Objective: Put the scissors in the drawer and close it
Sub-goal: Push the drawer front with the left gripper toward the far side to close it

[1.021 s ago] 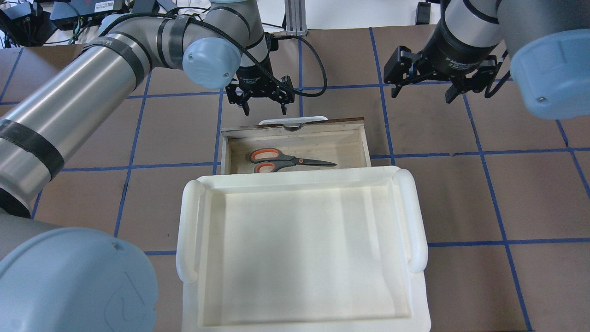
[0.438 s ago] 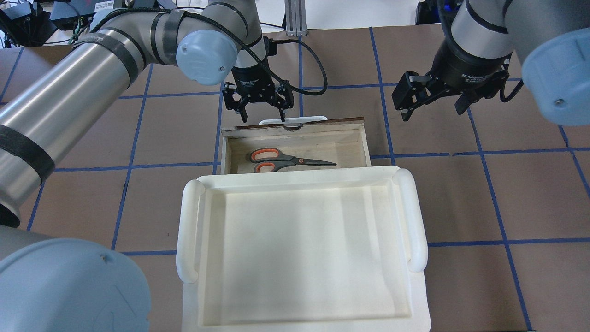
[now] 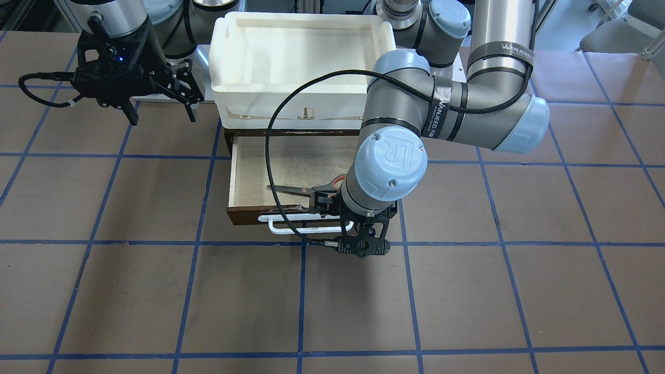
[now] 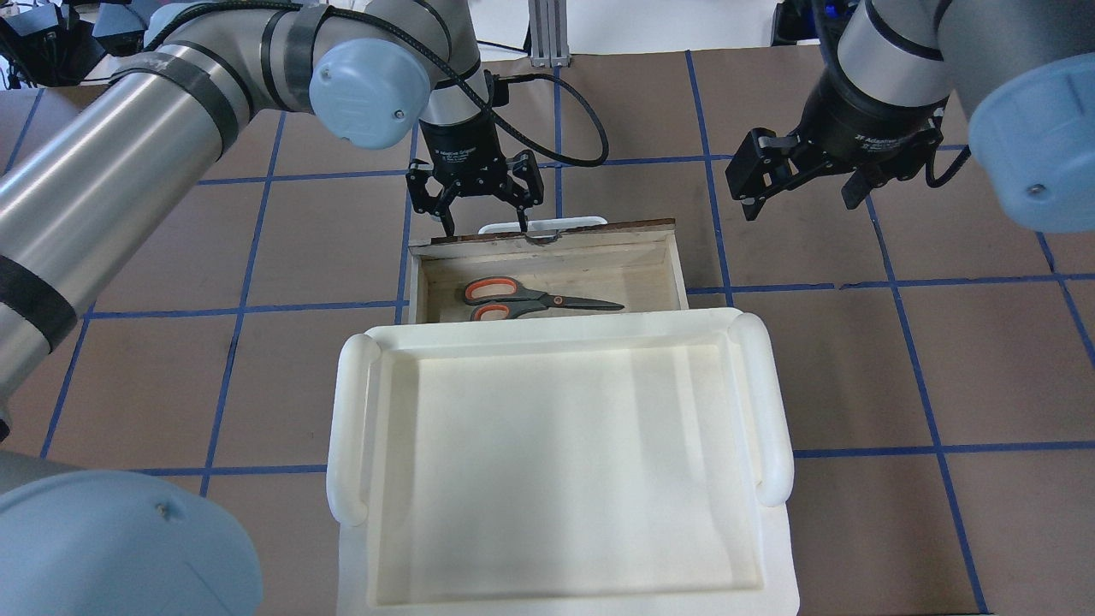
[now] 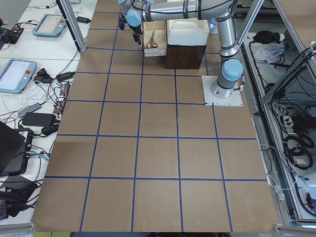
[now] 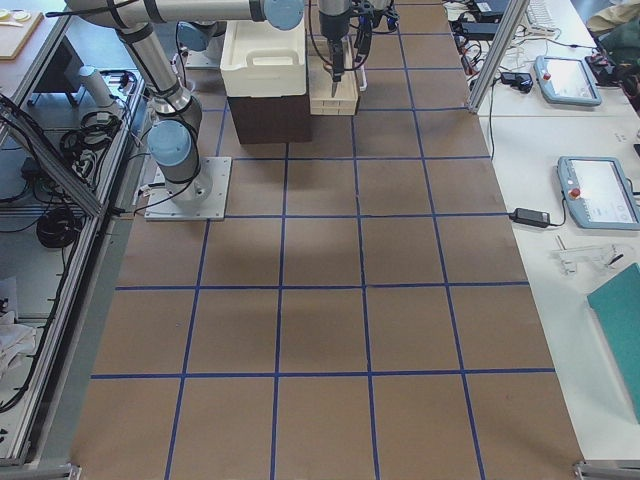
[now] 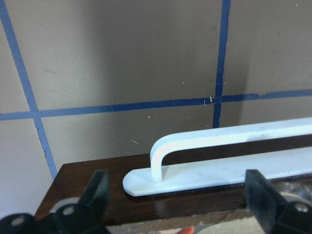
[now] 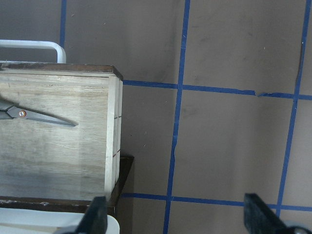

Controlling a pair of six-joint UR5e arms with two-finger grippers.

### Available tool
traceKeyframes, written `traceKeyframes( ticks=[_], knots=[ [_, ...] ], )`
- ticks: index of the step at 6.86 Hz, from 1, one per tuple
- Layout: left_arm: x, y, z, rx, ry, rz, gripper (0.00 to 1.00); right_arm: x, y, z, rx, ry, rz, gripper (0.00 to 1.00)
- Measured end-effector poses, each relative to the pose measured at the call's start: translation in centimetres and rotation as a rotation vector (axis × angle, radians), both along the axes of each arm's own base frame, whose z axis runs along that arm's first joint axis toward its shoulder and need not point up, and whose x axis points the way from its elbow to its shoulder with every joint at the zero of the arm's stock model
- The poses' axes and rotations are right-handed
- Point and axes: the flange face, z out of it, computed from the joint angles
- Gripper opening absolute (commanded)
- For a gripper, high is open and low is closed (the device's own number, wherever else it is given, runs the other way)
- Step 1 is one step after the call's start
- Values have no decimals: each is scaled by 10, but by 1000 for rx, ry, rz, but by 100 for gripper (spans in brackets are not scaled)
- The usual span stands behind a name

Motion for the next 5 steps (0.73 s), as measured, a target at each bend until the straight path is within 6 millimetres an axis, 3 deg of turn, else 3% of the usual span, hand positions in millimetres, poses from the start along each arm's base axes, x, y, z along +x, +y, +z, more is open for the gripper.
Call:
traceKeyframes(
  ticks=[3, 5],
  knots=[
    [-3, 16, 2, 81, -13, 106, 100, 0, -37, 17, -30, 0, 18, 100],
    [0, 17, 14, 79, -6, 139, 100, 0, -48, 21, -36, 0, 20, 100]
  ],
)
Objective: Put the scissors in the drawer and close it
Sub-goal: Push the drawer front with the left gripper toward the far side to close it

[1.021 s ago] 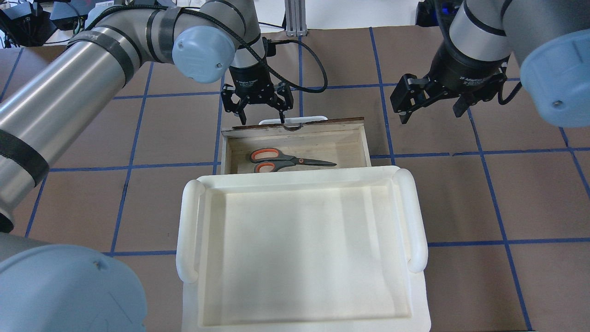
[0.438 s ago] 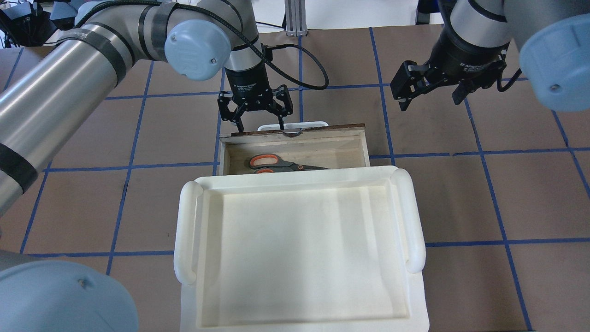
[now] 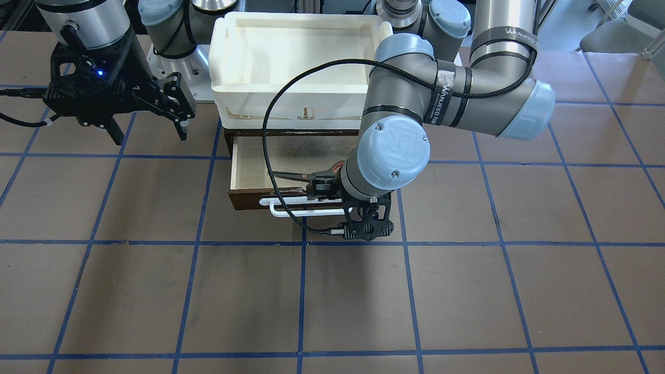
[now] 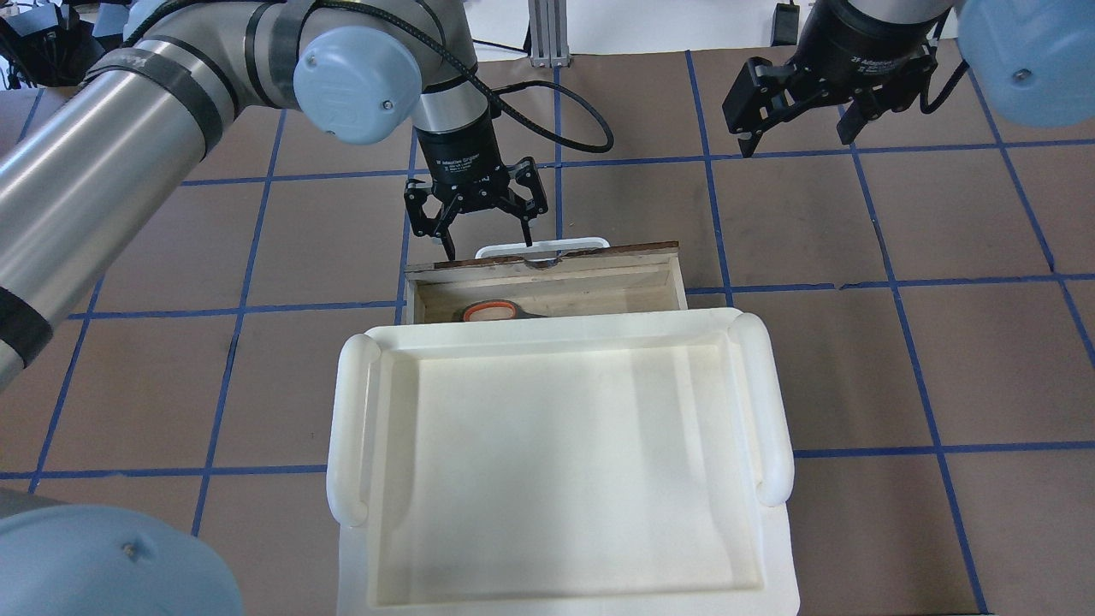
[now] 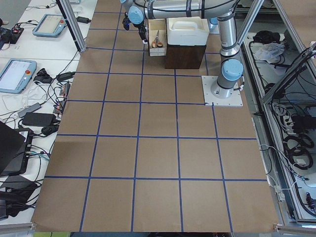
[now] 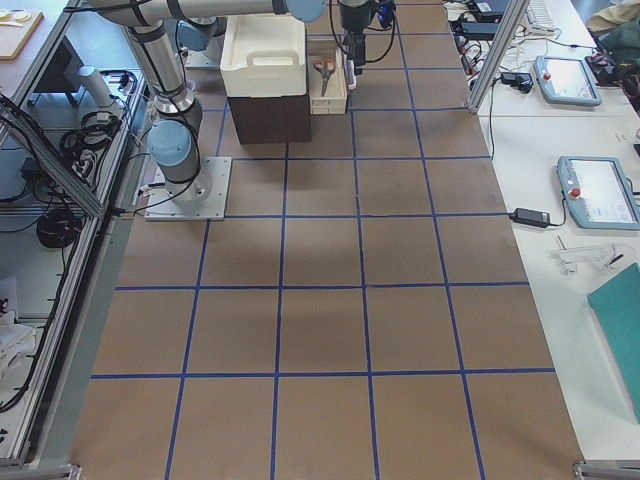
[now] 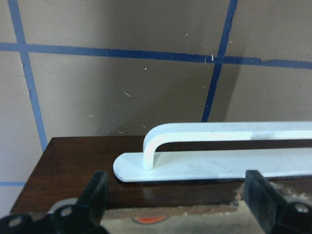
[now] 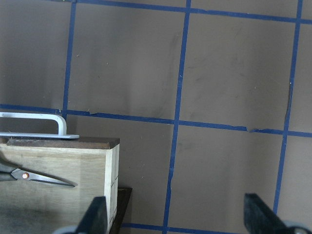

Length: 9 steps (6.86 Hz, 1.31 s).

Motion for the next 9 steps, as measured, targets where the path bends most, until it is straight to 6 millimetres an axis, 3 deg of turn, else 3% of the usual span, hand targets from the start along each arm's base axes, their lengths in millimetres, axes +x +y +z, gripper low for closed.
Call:
traceKeyframes(
  ticks=[2, 5, 7, 9],
  knots=[
    [2, -15, 0, -90, 5, -6, 100, 0, -1, -1, 2, 0, 0, 100],
    [-2, -35, -33, -165, 18, -19, 100, 0, -3, -7, 14, 2, -2, 100],
    [1, -20, -71, -91, 4, -17, 100, 0, -4, -10, 21, 3, -3, 100],
    [1, -10, -66, -70, 18, -5, 100, 0, -3, -13, 26, 3, -3, 100]
  ],
)
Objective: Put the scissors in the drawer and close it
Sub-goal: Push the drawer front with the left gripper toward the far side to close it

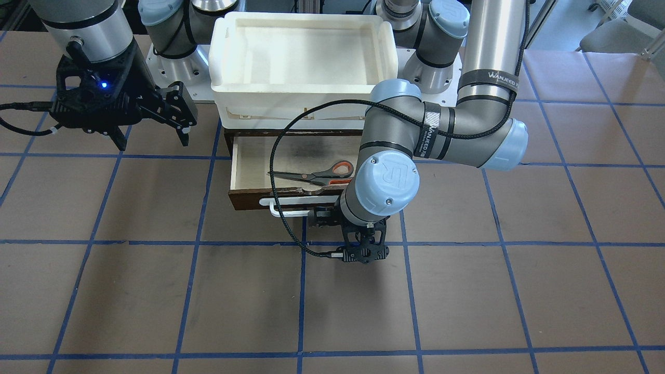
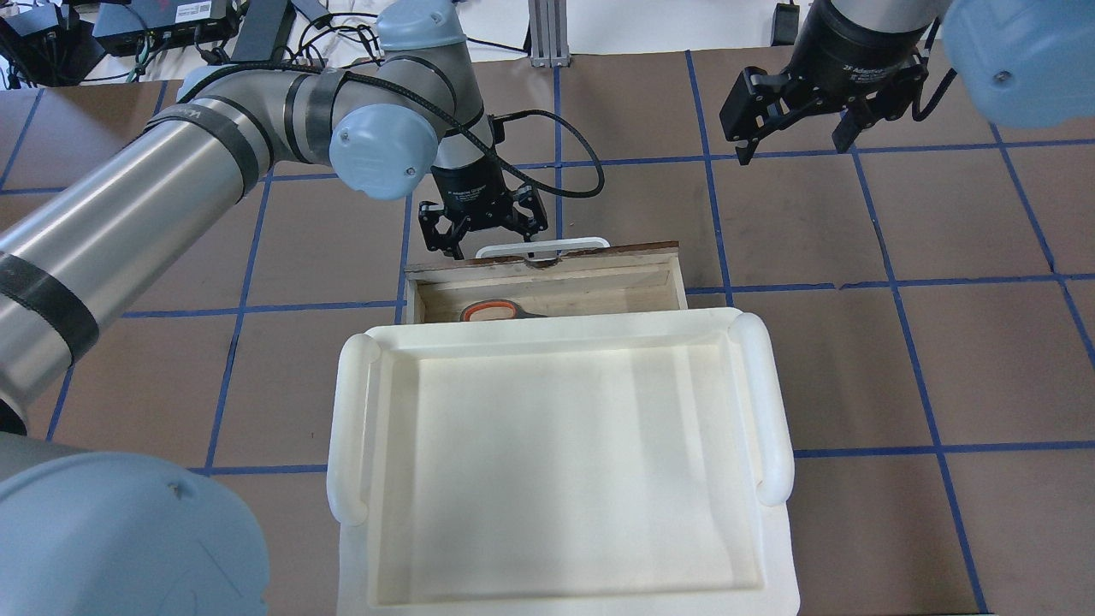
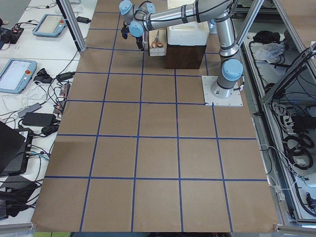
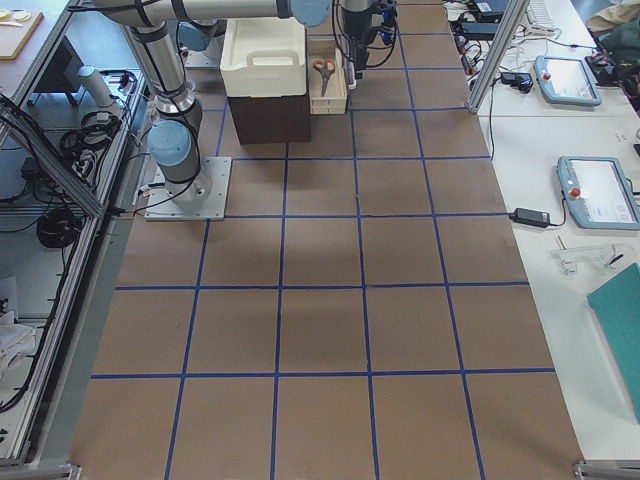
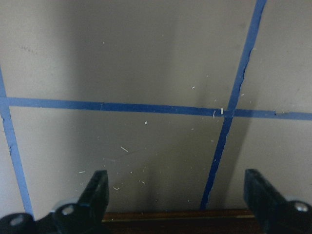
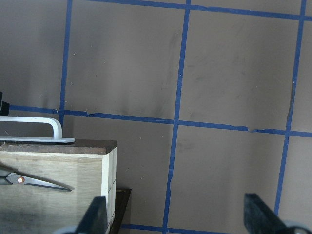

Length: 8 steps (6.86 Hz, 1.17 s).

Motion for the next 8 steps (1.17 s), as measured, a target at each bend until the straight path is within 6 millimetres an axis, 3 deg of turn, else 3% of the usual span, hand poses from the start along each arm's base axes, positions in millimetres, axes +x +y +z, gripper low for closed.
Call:
traceKeyframes(
  ticks=[5, 8],
  knots=[
    [2, 22, 17, 109, -7, 14, 100, 0, 0, -1, 3, 2, -2, 100],
    [2, 32, 15, 157, -29, 42, 100, 0, 0, -1, 4, 2, -2, 100]
  ],
)
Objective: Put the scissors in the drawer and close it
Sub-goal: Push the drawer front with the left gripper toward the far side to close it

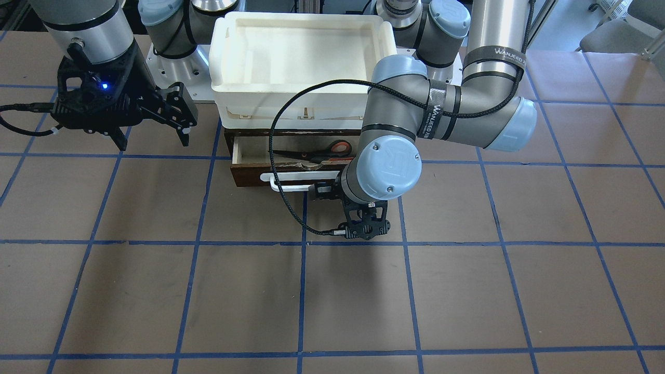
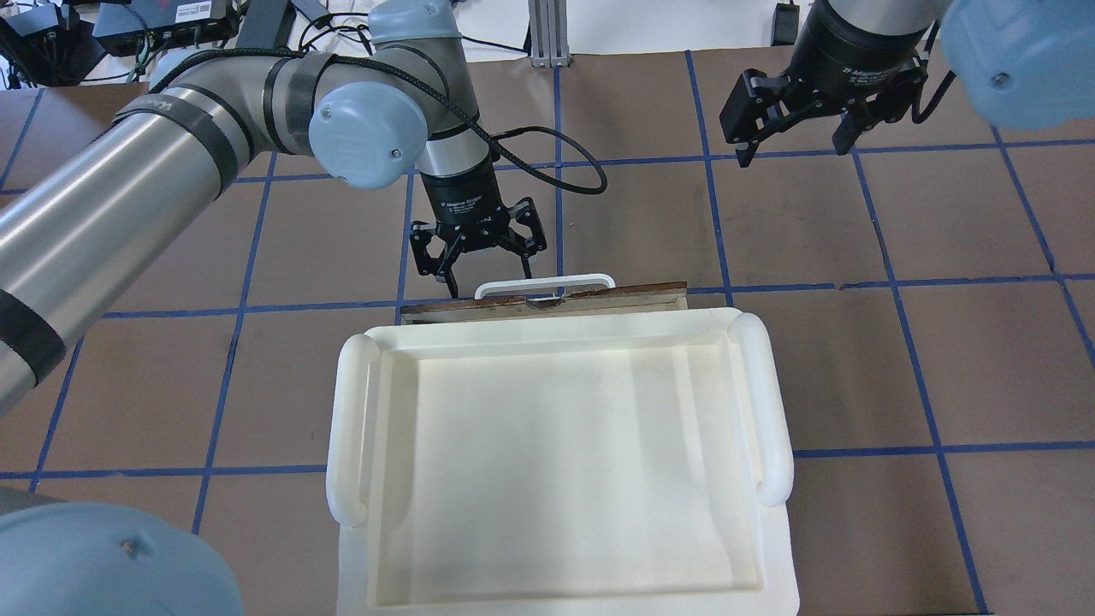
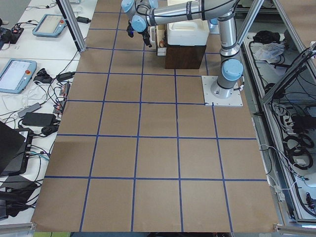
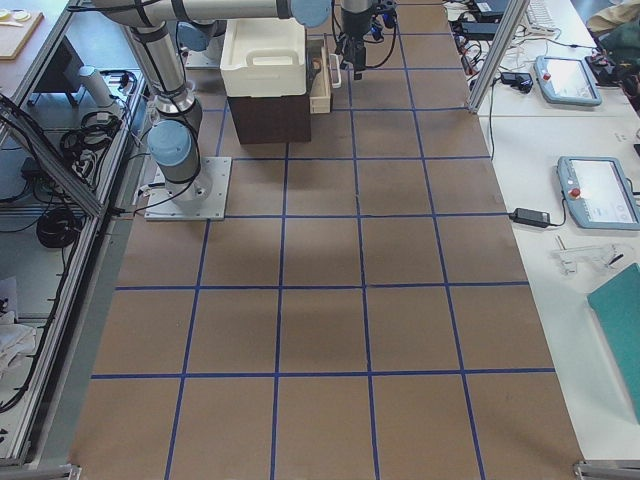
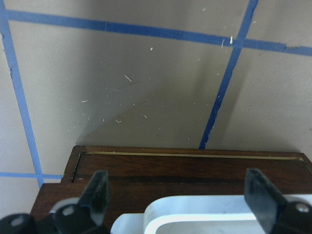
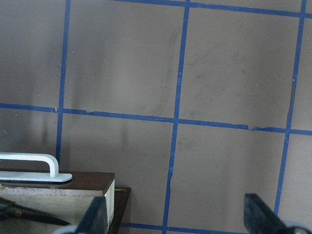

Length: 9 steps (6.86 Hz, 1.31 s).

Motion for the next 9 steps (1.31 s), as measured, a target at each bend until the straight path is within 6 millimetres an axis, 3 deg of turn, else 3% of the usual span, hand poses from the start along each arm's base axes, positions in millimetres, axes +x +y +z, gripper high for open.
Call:
traceKeyframes(
  ticks=[9],
  knots=[
    [3, 40, 9, 201, -79, 61, 100, 1, 6, -6, 66, -5, -3, 100]
  ],
)
